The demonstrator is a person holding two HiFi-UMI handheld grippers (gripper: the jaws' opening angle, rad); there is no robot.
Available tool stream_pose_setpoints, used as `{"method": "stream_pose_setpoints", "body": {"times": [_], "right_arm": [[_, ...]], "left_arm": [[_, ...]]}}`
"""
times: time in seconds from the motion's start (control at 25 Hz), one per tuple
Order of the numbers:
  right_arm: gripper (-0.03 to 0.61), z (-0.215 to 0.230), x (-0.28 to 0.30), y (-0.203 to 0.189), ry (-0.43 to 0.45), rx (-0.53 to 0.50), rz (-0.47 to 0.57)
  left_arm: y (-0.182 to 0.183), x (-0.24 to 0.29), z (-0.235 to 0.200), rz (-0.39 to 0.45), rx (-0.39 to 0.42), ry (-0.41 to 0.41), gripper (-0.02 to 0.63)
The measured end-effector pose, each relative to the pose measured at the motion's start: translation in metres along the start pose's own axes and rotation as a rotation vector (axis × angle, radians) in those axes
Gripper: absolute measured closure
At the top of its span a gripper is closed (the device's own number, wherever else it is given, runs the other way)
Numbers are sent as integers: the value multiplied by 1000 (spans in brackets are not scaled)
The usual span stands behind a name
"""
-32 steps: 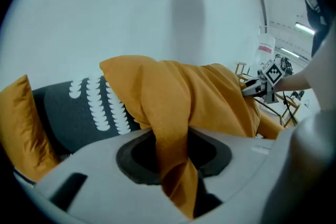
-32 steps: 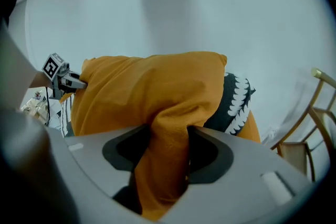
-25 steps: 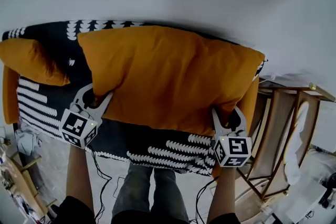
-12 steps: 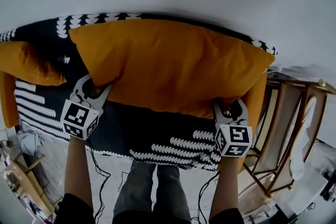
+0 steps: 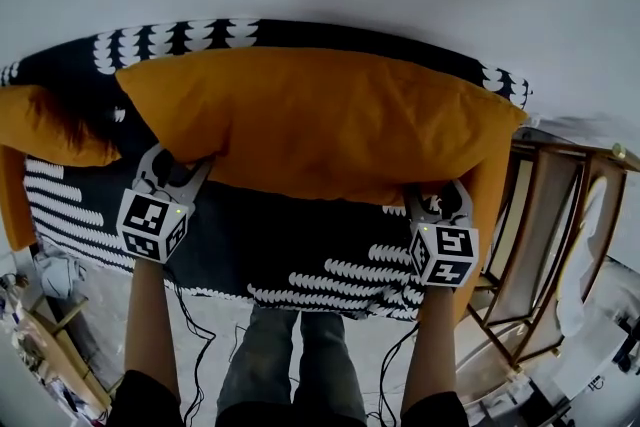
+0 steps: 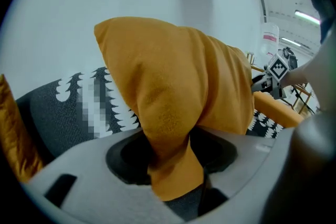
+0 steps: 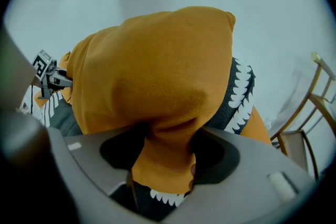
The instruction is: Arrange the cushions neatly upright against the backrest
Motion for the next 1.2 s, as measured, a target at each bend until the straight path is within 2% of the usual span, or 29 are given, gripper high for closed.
{"method": "stream_pose_setpoints", "body": {"times": [0.2, 0.44, 0.64, 0.72, 0.8, 1.2], "right_arm": [[268, 14, -8, -13, -16, 25, -8], [265, 4, -23, -15, -38, 63, 17], [270, 11, -45, -25, -48, 83, 29], [287, 11, -54, -24, -52, 95, 51], [313, 6, -63, -21, -54, 101, 71], [425, -14, -118, 9, -46, 70, 154]], "left_arm": [[-2, 5, 8, -17, -17, 34, 357], [-9, -12, -3, -12, -36, 51, 325], [-6, -22, 6, 16, -118, 79, 321], [-6, -28, 8, 34, -163, 88, 323], [-4, -38, 10, 46, -176, 96, 329], [26, -90, 54, 95, -150, 100, 393]]}}
Point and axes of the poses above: the fingertips, and each gripper's own axes: x forward along the fingers, z to its right, y out of its top, the point moved 5 cm from there along -x, backward along the fingers, and after that the axes turned 6 degrees about y, right-handed, at the moved point
